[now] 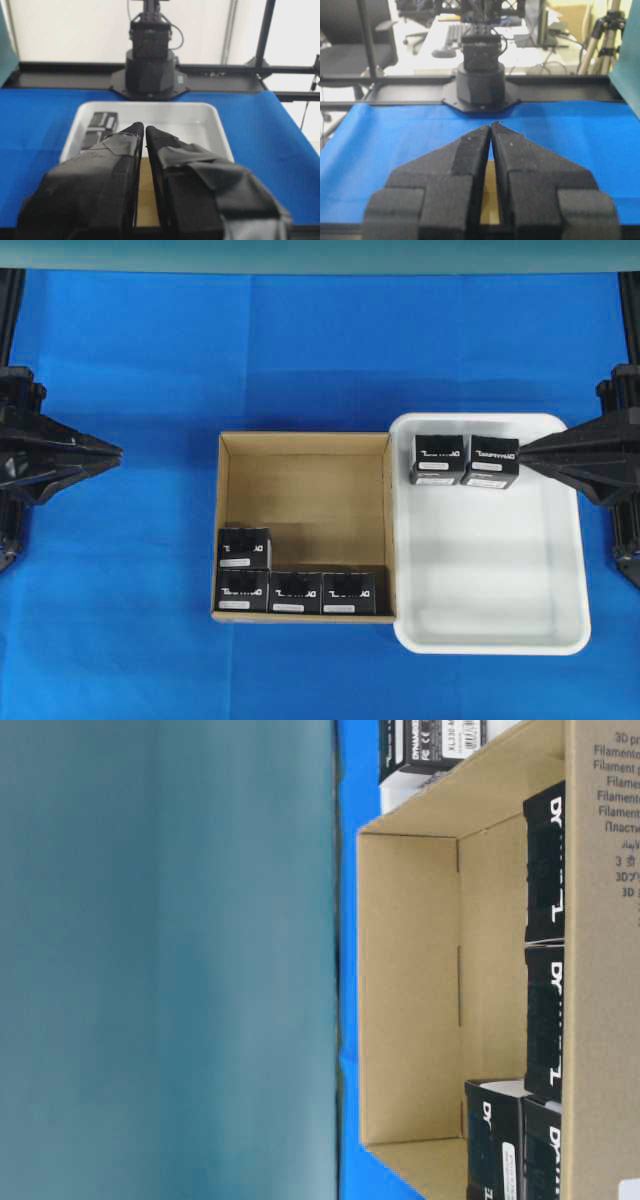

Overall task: Pick the box from inside the cardboard box.
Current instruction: 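Swing the right arm left over the cardboard box, gripper open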

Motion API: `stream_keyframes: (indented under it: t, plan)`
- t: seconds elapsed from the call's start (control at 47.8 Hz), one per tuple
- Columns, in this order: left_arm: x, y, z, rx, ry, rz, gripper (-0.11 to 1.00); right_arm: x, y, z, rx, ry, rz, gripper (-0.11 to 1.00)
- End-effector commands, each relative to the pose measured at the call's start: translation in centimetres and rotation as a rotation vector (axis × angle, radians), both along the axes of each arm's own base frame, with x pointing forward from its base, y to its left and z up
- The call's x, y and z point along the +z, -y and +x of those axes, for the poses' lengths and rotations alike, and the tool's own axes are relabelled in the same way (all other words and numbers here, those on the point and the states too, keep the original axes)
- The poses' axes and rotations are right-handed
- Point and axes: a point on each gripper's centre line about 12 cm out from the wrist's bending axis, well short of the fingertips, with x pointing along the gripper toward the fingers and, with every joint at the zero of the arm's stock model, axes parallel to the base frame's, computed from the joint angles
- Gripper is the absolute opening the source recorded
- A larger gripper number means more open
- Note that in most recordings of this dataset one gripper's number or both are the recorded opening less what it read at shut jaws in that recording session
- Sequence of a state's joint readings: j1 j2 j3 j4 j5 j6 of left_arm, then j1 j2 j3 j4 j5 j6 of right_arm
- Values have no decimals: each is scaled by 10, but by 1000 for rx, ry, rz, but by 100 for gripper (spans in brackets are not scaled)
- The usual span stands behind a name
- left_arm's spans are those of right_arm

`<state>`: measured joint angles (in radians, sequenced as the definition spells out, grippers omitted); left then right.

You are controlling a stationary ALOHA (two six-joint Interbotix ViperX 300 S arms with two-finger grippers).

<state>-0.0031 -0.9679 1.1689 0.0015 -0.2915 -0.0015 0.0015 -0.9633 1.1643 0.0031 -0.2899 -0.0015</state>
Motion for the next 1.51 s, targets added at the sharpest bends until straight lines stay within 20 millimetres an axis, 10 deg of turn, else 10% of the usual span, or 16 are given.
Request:
stream_keyframes:
  t: [0.0, 0.209, 0.67, 1.486]
  plan:
    - [8, -1, 6, 6, 3, 12, 14, -1, 0, 3, -1, -9, 24, 14]
    - [12, -2, 7, 7, -43, 11, -7, -6, 2, 8, -10, -74, 167, -3]
    - [19, -2, -2, 9, -196, 9, -7, 31, -2, 36, -24, -472, 353, -3]
    - [11, -3, -11, 16, -297, -30, -7, 44, -2, 166, 12, -1152, 267, -3]
